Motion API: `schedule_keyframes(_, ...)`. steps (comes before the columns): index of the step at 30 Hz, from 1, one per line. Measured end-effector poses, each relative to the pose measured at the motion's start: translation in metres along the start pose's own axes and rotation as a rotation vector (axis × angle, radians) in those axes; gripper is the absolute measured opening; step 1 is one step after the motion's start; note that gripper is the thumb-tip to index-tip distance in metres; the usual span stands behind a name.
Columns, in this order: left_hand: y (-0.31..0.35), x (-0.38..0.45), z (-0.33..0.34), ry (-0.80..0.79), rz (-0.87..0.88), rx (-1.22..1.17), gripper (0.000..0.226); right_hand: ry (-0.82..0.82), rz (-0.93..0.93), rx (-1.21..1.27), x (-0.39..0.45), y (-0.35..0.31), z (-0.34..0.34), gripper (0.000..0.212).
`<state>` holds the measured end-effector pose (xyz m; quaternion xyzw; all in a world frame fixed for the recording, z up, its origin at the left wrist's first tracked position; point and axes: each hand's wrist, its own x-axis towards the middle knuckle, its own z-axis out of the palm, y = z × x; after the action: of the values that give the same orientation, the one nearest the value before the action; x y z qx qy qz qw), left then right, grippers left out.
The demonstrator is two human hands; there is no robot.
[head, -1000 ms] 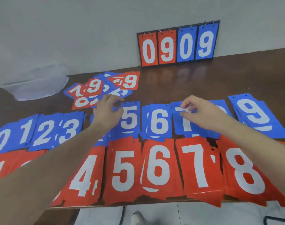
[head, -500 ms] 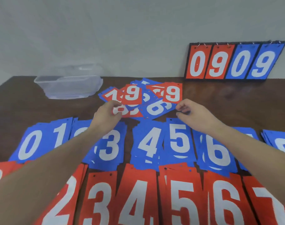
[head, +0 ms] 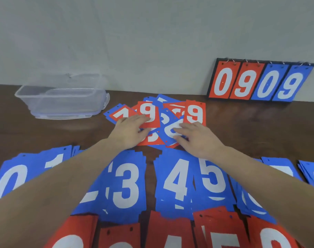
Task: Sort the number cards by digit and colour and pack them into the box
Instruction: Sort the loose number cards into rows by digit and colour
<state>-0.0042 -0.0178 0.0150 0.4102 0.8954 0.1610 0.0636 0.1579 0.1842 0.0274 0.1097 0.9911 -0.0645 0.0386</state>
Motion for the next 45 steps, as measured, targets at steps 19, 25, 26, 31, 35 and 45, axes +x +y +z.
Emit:
schedule_keyframes(19,-0.041,0.003,0.003,0.033,-0.056,-0.003,0.091,0.003,0.116,0.238,0.032,-0.009,0.015,0.107)
schedule_keyframes(25,-0.034,-0.001,-0.003,0.071,-0.111,-0.094,0.077,0.069,0.115,0.293,0.035,-0.006,0.012,0.094)
schedule_keyframes(26,-0.033,-0.003,-0.005,0.093,-0.131,-0.136,0.074,0.078,0.114,0.299,0.034,-0.006,0.011,0.091)
schedule_keyframes(31,-0.029,-0.012,-0.010,0.199,-0.156,-0.320,0.066,0.173,0.182,0.282,0.026,-0.005,0.004,0.067)
schedule_keyframes(35,-0.031,-0.014,-0.013,0.218,-0.164,-0.478,0.062,0.265,0.306,0.475,0.017,0.005,-0.007,0.052)
schedule_keyframes(45,0.010,-0.019,-0.030,0.200,0.009,-0.536,0.092,0.318,0.380,0.891,-0.025,0.026,-0.025,0.090)
